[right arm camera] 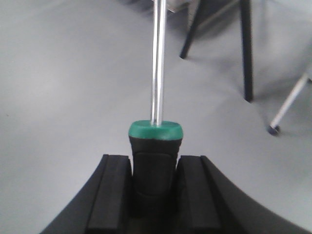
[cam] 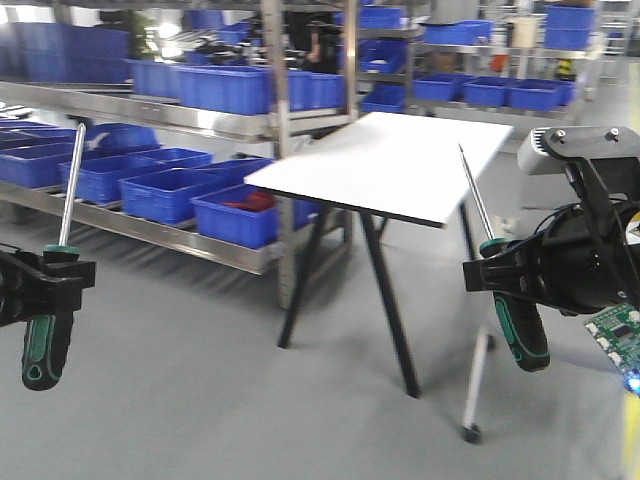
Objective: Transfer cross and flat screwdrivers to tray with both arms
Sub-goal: 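Hold both screwdrivers upright while the base drives to the conveyor station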
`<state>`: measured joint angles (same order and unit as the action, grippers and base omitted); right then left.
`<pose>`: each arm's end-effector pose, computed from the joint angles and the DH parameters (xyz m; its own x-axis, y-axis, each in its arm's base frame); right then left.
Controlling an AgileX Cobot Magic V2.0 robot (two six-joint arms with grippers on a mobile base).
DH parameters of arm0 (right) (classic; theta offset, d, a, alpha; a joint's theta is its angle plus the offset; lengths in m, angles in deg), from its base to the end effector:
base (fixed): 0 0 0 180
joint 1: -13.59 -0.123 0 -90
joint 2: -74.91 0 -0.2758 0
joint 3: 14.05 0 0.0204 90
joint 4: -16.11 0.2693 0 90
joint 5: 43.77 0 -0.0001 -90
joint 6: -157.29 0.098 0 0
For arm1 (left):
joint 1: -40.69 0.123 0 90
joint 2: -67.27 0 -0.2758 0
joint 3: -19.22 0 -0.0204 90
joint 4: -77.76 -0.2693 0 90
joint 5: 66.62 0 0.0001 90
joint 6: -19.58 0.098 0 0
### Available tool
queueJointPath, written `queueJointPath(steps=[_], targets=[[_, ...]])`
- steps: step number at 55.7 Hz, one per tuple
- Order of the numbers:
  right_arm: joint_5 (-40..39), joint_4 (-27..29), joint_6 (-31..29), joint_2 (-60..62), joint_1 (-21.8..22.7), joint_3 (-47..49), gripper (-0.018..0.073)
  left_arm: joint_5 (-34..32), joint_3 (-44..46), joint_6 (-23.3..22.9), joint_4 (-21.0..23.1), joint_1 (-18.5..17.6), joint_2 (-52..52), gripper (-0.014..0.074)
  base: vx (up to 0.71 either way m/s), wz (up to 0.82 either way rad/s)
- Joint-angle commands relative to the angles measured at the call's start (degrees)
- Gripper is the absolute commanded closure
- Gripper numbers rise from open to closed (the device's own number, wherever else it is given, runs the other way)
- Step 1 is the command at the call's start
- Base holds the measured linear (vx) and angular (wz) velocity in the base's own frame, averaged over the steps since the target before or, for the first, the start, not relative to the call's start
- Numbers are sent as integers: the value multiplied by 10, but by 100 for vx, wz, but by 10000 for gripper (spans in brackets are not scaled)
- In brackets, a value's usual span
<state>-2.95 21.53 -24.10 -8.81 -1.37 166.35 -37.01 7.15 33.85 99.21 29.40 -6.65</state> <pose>0.3037 0.0874 0.3939 -0.5544 -0.0992 -0.8263 -0.2811 0.9568 0.0738 0.2701 -0.0720 0.3881 -0.4239 0.0044 -0.9057 0.3217 0.9355 -0.1461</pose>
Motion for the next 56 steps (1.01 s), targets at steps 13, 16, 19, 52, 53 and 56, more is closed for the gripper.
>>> queueJointPath(steps=[13,16,19,52,53,56], targets=[[-46,-1,-3,20,1,19,567,-49,15,-5,13,-3,12,594,58,57],[-46,-1,-3,20,1,19,567,-49,15,-5,13,-3,12,594,58,59],[-46,-2,-3,20,2,19,567,-49,15,-5,13,-3,12,594,58,59],[-38,-2,-3,18,3,19,567,-49,15,-5,13,-3,12,594,59,63],[-38,-2,-3,18,3,19,567,-49,15,-5,13,-3,12,594,59,64],[-38,-2,-3,18,3,19,567,-49,15,-5,13,-3,12,594,59,64]])
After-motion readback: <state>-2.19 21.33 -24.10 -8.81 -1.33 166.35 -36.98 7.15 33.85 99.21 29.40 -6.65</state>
